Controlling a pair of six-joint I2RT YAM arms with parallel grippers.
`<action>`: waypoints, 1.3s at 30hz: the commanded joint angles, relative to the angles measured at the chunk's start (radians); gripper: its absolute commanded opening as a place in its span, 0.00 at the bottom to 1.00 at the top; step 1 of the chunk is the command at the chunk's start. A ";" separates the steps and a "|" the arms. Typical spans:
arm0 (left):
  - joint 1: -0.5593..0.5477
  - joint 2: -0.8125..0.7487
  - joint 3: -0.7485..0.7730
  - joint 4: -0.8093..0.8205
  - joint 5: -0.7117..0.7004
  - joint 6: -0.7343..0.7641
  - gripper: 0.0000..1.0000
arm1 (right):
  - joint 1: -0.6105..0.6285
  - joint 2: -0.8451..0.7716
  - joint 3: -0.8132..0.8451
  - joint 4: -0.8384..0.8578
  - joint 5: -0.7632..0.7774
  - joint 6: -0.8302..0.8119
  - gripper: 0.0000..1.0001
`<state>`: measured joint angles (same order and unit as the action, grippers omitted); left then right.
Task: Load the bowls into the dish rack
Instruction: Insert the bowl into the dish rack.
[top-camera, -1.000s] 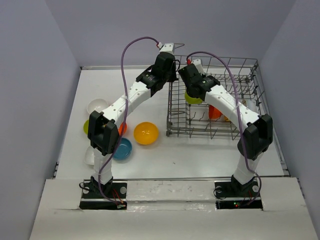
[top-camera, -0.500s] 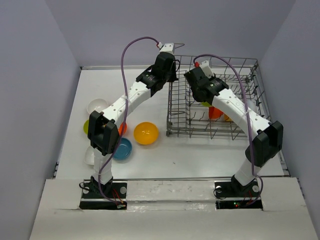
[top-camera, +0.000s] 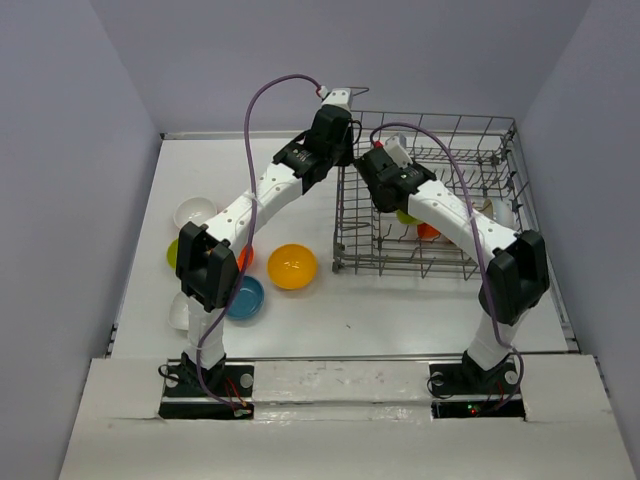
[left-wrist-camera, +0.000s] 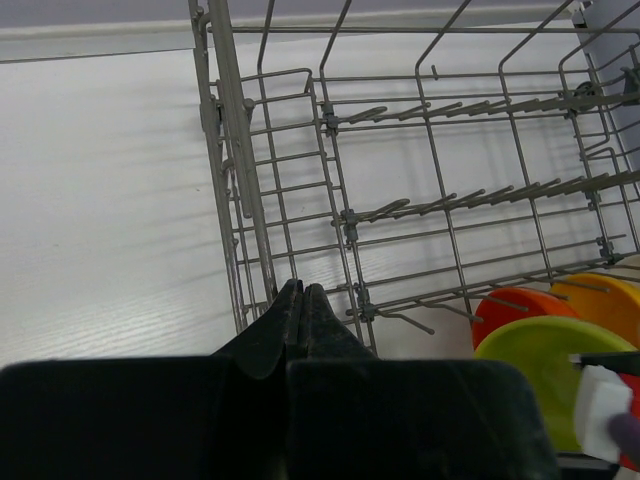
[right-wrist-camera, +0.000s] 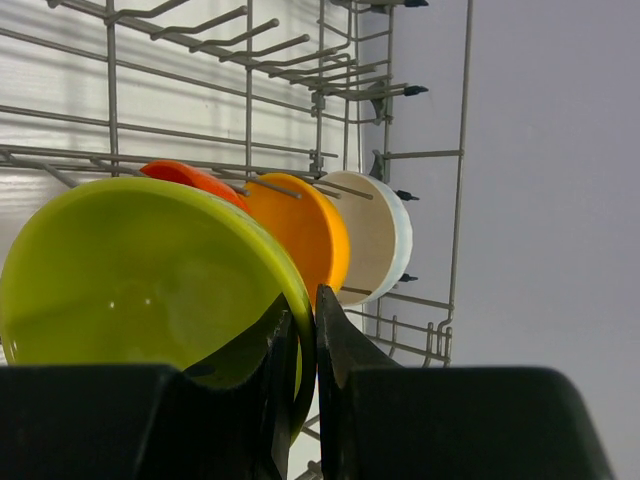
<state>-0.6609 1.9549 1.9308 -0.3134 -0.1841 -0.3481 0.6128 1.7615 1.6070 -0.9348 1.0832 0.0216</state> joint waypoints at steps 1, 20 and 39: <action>-0.002 -0.021 0.042 -0.007 0.003 0.017 0.00 | 0.018 0.027 0.010 0.005 0.046 -0.009 0.01; -0.002 -0.005 0.056 -0.013 0.021 0.018 0.00 | 0.036 0.176 0.079 -0.016 0.119 -0.009 0.01; 0.001 -0.004 0.050 -0.009 0.028 0.014 0.00 | 0.087 0.250 0.136 0.025 0.141 -0.051 0.03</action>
<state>-0.6384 1.9553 1.9491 -0.3332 -0.1867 -0.3367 0.6743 1.9682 1.7088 -0.9497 1.2346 -0.0334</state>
